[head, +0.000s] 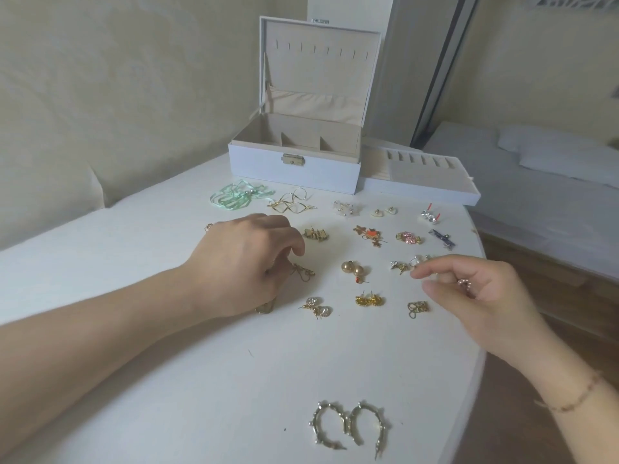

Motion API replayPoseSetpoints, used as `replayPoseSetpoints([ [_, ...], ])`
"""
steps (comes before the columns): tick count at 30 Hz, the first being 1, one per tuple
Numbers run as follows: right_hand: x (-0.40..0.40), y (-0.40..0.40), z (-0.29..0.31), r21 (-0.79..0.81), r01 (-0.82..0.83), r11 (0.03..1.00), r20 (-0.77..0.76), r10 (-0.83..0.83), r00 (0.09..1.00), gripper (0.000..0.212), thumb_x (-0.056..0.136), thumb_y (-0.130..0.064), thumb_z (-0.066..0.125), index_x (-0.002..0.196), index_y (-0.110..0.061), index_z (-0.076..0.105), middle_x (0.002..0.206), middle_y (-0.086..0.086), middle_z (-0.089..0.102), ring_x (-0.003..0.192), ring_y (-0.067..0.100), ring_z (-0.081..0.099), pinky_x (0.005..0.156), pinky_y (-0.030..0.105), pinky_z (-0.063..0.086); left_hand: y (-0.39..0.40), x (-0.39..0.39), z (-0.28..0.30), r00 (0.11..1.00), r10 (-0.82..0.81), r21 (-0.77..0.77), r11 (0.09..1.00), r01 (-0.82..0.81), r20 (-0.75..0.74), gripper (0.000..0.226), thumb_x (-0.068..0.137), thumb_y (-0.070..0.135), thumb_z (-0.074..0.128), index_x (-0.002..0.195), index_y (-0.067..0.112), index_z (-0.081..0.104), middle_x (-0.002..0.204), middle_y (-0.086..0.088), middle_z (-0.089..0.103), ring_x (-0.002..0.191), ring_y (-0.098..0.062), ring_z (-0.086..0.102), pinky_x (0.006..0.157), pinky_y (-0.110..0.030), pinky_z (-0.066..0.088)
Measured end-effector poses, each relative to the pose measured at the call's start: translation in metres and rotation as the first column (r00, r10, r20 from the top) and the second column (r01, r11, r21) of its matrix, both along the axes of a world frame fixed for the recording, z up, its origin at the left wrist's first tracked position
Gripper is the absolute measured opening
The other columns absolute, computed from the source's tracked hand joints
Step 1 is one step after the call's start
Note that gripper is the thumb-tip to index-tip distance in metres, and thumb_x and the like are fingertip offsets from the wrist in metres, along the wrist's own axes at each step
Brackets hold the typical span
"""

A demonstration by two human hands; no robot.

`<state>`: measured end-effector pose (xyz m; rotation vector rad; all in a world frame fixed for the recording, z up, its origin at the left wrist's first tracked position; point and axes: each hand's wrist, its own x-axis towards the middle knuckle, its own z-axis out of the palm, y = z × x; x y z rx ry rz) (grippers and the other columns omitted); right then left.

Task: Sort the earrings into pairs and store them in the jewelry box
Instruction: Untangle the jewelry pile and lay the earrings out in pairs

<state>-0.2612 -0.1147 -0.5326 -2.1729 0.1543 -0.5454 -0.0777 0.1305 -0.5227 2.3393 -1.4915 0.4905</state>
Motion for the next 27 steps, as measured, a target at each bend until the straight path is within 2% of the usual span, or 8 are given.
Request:
replayPoseSetpoints([
  [3, -0.008, -0.003, 0.006, -0.287, -0.028, 0.957, -0.049, 0.015, 0.999, 0.025, 0.073, -0.008, 0.068, 0.077, -0.033, 0.072, 0.052, -0.008, 0.029, 0.045, 0.005, 0.027, 0.049, 0.011, 0.029, 0.0, -0.001, 0.001, 1.0, -0.004, 0.017, 1.0, 0.004, 0.005, 0.023, 0.079, 0.024, 0.048, 0.093, 0.03, 0.064, 0.087, 0.013, 0.062, 0.078, -0.014, 0.057, 0.052, -0.024, 0.037],
  [6, -0.009, -0.003, 0.011, -0.435, -0.094, 0.896, -0.171, 0.02, 0.985, 0.02, 0.075, -0.014, 0.076, 0.079, -0.034, 0.072, 0.056, -0.016, 0.048, 0.048, 0.004, 0.039, 0.049, 0.01, 0.03, 0.001, -0.002, 0.001, 1.0, -0.019, 0.024, 1.0, 0.019, 0.009, 0.02, 0.079, 0.022, 0.05, 0.091, 0.03, 0.064, 0.085, 0.013, 0.061, 0.072, -0.012, 0.053, 0.047, -0.02, 0.032],
  [9, -0.008, -0.002, 0.013, -0.411, -0.095, 0.906, -0.205, 0.01, 0.979, 0.014, 0.082, -0.024, 0.073, 0.078, -0.038, 0.072, 0.058, -0.018, 0.055, 0.049, 0.005, 0.043, 0.047, 0.011, 0.029, 0.001, -0.004, 0.002, 0.999, -0.025, 0.037, 0.999, 0.024, 0.034, 0.018, 0.079, 0.021, 0.052, 0.091, 0.029, 0.064, 0.084, 0.012, 0.062, 0.073, -0.014, 0.055, 0.046, -0.018, 0.026],
  [13, -0.007, -0.001, 0.009, -0.276, -0.027, 0.961, -0.129, -0.009, 0.992, 0.019, 0.086, -0.046, 0.052, 0.076, -0.04, 0.068, 0.061, -0.009, 0.061, 0.048, 0.006, 0.044, 0.048, 0.017, 0.034, -0.002, -0.019, 0.008, 0.995, -0.072, 0.015, 0.997, 0.071, 0.065, 0.02, 0.08, 0.022, 0.051, 0.093, 0.028, 0.065, 0.085, 0.013, 0.062, 0.076, -0.016, 0.058, 0.047, -0.024, 0.039],
  [16, -0.007, 0.0, 0.008, -0.32, -0.062, 0.945, -0.186, 0.002, 0.983, 0.024, 0.09, -0.055, 0.046, 0.082, -0.04, 0.062, 0.061, -0.003, 0.06, 0.05, 0.012, 0.046, 0.054, 0.033, 0.044, -0.003, -0.034, 0.014, 0.989, -0.139, 0.001, 0.99, 0.14, 0.056, 0.02, 0.084, 0.029, 0.049, 0.096, 0.027, 0.066, 0.086, 0.013, 0.062, 0.076, -0.015, 0.058, 0.049, -0.026, 0.042],
  [18, -0.01, -0.002, 0.012, -0.31, -0.118, 0.943, -0.214, 0.051, 0.976, 0.007, 0.086, -0.04, 0.058, 0.082, -0.039, 0.063, 0.056, 0.002, 0.049, 0.048, 0.009, 0.039, 0.052, 0.028, 0.04, -0.004, -0.04, 0.015, 0.983, -0.176, 0.003, 0.984, 0.176, 0.049, 0.019, 0.085, 0.031, 0.051, 0.096, 0.027, 0.066, 0.087, 0.014, 0.062, 0.076, -0.015, 0.058, 0.05, -0.025, 0.042],
  [22, -0.023, -0.004, 0.019, -0.344, -0.23, 0.911, -0.273, 0.137, 0.952, 0.026, 0.079, -0.014, 0.07, 0.085, -0.04, 0.065, 0.053, -0.001, 0.029, 0.047, 0.007, 0.028, 0.051, 0.011, 0.028, -0.008, -0.046, 0.017, 0.975, -0.218, 0.029, 0.976, 0.216, 0.054, 0.016, 0.085, 0.034, 0.056, 0.097, 0.028, 0.065, 0.086, 0.014, 0.061, 0.075, -0.015, 0.057, 0.05, -0.025, 0.045],
  [27, -0.02, -0.002, 0.012, -0.395, -0.213, 0.894, -0.295, 0.097, 0.951, 0.016, 0.075, -0.054, 0.059, 0.086, -0.044, 0.065, 0.053, 0.002, 0.029, 0.047, 0.009, 0.025, 0.049, 0.027, 0.023, -0.026, -0.068, 0.017, 0.953, -0.302, 0.138, 0.944, 0.298, 0.01, 0.02, 0.085, 0.042, 0.057, 0.099, 0.032, 0.066, 0.087, 0.013, 0.06, 0.077, -0.016, 0.056, 0.052, -0.026, 0.046],
])
